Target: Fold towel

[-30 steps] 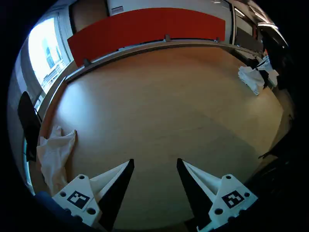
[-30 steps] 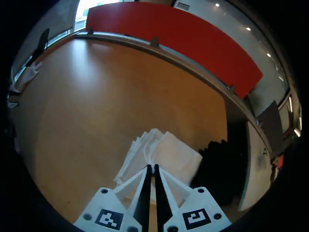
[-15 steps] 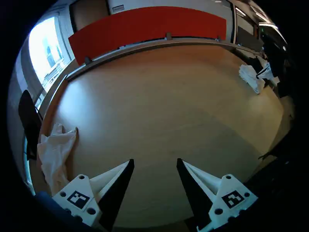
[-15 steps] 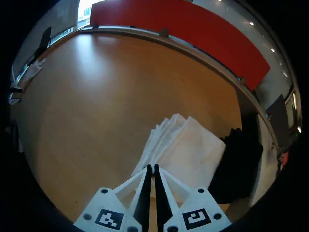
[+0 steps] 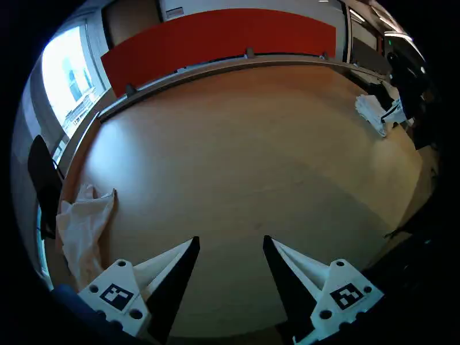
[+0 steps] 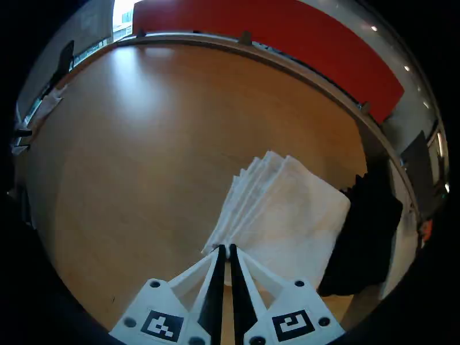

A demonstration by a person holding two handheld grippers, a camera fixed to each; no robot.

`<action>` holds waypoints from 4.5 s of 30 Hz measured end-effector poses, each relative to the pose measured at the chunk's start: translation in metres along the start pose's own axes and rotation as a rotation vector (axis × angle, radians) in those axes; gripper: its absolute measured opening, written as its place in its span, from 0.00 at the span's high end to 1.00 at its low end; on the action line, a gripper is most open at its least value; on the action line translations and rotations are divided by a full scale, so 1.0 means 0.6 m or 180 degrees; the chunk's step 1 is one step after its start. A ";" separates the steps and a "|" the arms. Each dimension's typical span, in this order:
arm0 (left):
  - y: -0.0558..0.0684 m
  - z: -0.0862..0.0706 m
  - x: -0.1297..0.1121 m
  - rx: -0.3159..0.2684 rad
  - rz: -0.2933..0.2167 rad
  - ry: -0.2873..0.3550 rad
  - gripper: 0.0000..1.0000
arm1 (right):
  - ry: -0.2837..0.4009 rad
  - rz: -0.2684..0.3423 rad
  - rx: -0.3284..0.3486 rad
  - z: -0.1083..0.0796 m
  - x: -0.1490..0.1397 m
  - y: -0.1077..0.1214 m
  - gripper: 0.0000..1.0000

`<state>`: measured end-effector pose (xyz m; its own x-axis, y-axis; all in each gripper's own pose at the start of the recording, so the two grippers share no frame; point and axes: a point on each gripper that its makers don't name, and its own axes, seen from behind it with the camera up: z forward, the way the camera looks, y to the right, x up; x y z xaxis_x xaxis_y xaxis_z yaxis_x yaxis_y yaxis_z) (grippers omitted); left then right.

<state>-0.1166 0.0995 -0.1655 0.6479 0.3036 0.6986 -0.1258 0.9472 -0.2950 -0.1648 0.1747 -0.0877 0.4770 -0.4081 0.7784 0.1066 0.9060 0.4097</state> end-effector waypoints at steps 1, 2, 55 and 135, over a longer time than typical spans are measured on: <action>0.000 0.000 0.000 0.0002 0.0001 -0.0001 0.19 | -0.0003 -0.0002 0.0002 0.001 -0.001 0.000 0.92; 0.000 0.000 0.000 0.0003 0.0002 -0.0002 0.19 | -0.0006 -0.0003 0.0003 0.001 -0.001 0.000 0.89; -0.023 0.005 0.023 0.0080 -0.0121 0.0109 0.19 | 0.0645 0.1246 -0.0411 -0.087 0.018 0.094 0.00; -0.182 -0.052 0.250 0.0650 -0.0739 0.1661 0.19 | 0.2761 0.1291 -0.1212 -0.309 0.288 0.070 0.00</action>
<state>0.0177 0.0386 -0.0486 0.9521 0.0450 0.3025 -0.0453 0.9990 -0.0061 0.0841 0.1630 -0.0242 0.9882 0.0211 0.1516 -0.0055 0.9947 -0.1027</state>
